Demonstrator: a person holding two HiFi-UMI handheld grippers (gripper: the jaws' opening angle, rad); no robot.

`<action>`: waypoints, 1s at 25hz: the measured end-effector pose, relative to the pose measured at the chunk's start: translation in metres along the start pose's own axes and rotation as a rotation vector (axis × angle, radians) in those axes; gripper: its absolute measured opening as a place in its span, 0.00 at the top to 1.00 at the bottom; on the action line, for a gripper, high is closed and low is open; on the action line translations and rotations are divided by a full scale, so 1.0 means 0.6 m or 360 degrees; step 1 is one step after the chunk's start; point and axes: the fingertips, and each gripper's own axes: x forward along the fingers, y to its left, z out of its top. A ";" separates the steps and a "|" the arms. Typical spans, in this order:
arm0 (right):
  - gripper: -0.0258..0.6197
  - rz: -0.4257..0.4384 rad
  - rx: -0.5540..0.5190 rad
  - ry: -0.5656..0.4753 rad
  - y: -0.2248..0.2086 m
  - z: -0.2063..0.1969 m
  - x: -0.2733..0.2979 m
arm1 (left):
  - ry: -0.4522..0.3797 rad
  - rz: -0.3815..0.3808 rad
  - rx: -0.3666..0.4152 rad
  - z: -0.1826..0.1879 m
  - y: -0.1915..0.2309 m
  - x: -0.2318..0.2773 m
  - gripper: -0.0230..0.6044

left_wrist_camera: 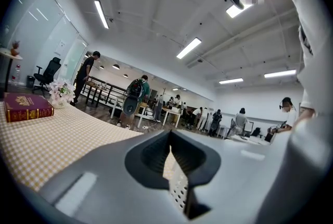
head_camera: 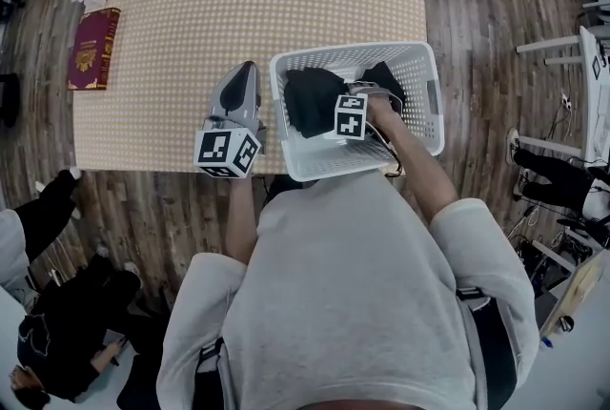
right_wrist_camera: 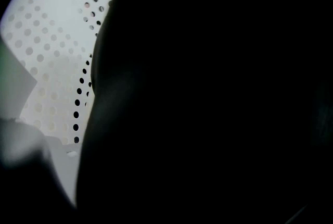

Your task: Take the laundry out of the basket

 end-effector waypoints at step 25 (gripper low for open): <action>0.69 -0.1595 0.0307 -0.0510 -0.126 0.001 -0.428 | -0.0131 -0.0210 0.0135 0.083 -0.092 0.020 0.95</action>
